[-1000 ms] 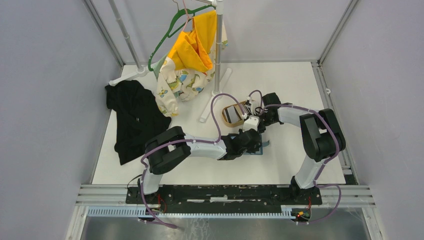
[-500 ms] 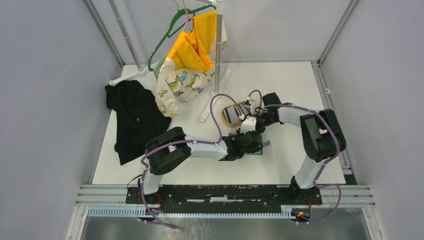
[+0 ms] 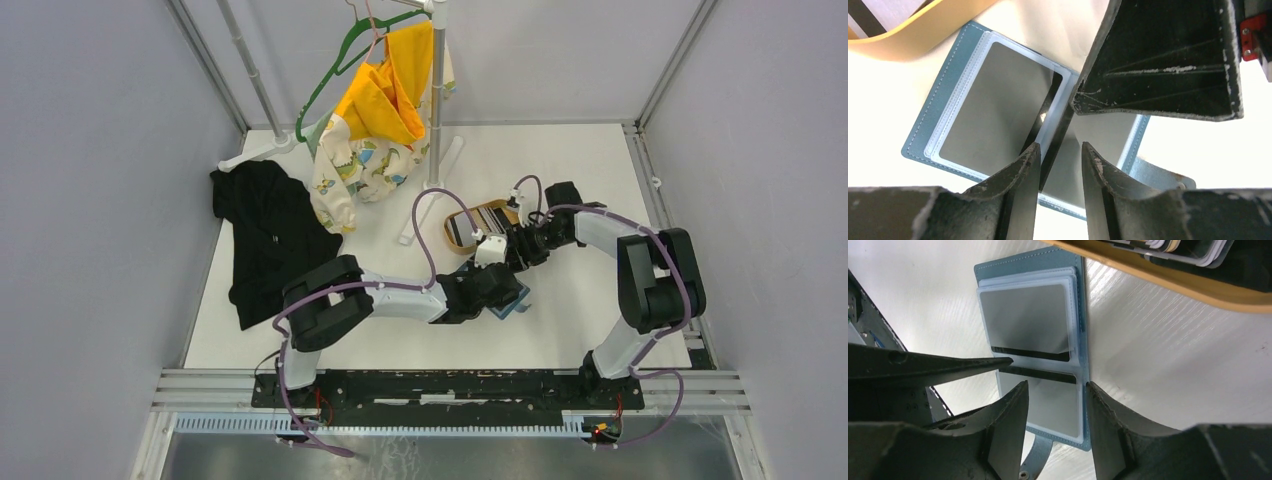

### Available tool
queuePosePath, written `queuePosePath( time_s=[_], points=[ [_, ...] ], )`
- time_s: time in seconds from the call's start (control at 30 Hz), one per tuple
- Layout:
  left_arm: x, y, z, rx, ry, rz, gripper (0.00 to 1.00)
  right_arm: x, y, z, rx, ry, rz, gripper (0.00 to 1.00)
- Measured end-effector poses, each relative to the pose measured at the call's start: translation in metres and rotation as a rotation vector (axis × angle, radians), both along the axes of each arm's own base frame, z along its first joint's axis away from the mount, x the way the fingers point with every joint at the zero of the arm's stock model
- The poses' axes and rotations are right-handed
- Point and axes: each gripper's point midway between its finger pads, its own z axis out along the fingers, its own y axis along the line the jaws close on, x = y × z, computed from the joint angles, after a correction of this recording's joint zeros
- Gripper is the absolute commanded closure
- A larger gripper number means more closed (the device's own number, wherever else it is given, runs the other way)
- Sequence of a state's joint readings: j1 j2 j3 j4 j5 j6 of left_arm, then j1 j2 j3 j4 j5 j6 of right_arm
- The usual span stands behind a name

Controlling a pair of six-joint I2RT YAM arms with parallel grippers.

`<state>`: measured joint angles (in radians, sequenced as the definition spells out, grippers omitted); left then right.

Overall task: Put the credit cards into the card holder
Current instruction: Insert the credit card into the card holder.

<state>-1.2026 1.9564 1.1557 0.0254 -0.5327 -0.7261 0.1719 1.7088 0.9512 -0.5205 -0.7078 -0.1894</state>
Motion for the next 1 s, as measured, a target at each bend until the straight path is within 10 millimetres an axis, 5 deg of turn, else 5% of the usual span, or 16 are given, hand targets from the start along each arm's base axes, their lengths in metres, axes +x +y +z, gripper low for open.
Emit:
queuePosePath(
  time_s=[0.23, 0.43, 0.5, 0.6, 0.67, 0.83, 1.0],
  points=[
    [-0.02, -0.004, 0.03, -0.075, -0.03, -0.122, 0.56, -0.001, -0.008, 0.015, 0.015, -0.061, 0.039, 0.49],
    [-0.022, 0.017, 0.063, -0.114, -0.087, -0.13, 0.47, 0.011, -0.016, 0.071, 0.047, -0.338, 0.101, 0.49],
    [-0.016, 0.028, 0.065, -0.117, -0.088, -0.113, 0.45, 0.009, -0.013, 0.1, 0.078, -0.492, 0.151, 0.4],
    [0.002, 0.045, 0.057, -0.119, -0.049, -0.089, 0.42, -0.008, -0.005, 0.142, 0.129, -0.766, 0.279, 0.05],
    [0.019, 0.06, 0.047, -0.123, -0.005, -0.068, 0.38, -0.025, -0.001, 0.161, 0.156, -0.953, 0.372, 0.02],
    [0.055, 0.087, 0.03, -0.172, 0.091, -0.025, 0.24, -0.058, 0.011, 0.159, 0.239, -1.117, 0.512, 0.02],
    [0.057, 0.092, 0.013, -0.176, 0.166, -0.043, 0.24, -0.069, 0.015, 0.129, 0.266, -1.056, 0.582, 0.02]
  ],
)
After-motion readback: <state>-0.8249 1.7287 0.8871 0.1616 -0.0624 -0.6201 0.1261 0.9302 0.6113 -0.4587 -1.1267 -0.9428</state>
